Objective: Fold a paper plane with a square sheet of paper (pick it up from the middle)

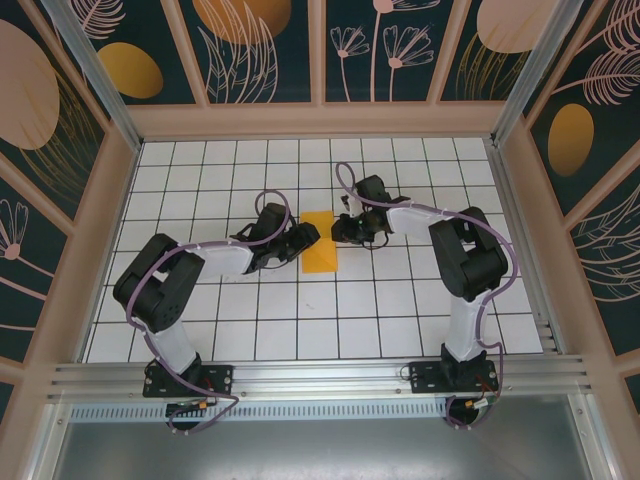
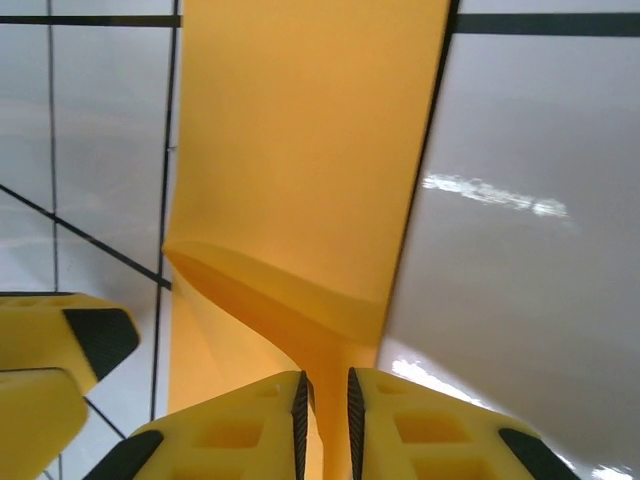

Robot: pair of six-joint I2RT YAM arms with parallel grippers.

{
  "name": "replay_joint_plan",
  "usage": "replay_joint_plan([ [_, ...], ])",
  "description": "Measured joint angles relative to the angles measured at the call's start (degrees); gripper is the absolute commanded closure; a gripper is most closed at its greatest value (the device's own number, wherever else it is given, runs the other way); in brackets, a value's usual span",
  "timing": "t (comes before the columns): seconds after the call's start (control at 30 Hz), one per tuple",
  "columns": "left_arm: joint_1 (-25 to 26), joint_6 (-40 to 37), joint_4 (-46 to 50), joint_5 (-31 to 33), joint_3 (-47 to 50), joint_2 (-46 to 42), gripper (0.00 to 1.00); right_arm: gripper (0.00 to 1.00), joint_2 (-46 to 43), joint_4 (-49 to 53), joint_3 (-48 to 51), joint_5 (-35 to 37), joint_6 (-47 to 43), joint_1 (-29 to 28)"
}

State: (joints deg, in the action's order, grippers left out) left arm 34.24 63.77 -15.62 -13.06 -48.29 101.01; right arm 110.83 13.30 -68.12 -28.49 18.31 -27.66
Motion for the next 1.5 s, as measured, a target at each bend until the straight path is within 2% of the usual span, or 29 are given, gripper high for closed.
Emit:
replay_joint_plan([
  [0.17,0.00,0.00,-0.46,0.02,0.31,0.04,0.45,0.77,0.00,-1.05,0.02,-2.49,-0.07,0.26],
  [0.5,0.00,0.42,-0.46,0.17,1.07,0.15,0.46,0.94,0.00,-2.23,0.48,-4.59,-0.15,0.55],
  [0.97,0.00,0.35,-0.68,-0.28,0.44,2.80,0.55,0.94,0.00,-4.24,2.64,-4.61,0.50,2.40],
  [1.5,0.00,-0.96,-5.40,-2.62,-0.59,4.61,0.80,0.94,0.00,-4.48,2.67,-4.63,0.63,2.51],
])
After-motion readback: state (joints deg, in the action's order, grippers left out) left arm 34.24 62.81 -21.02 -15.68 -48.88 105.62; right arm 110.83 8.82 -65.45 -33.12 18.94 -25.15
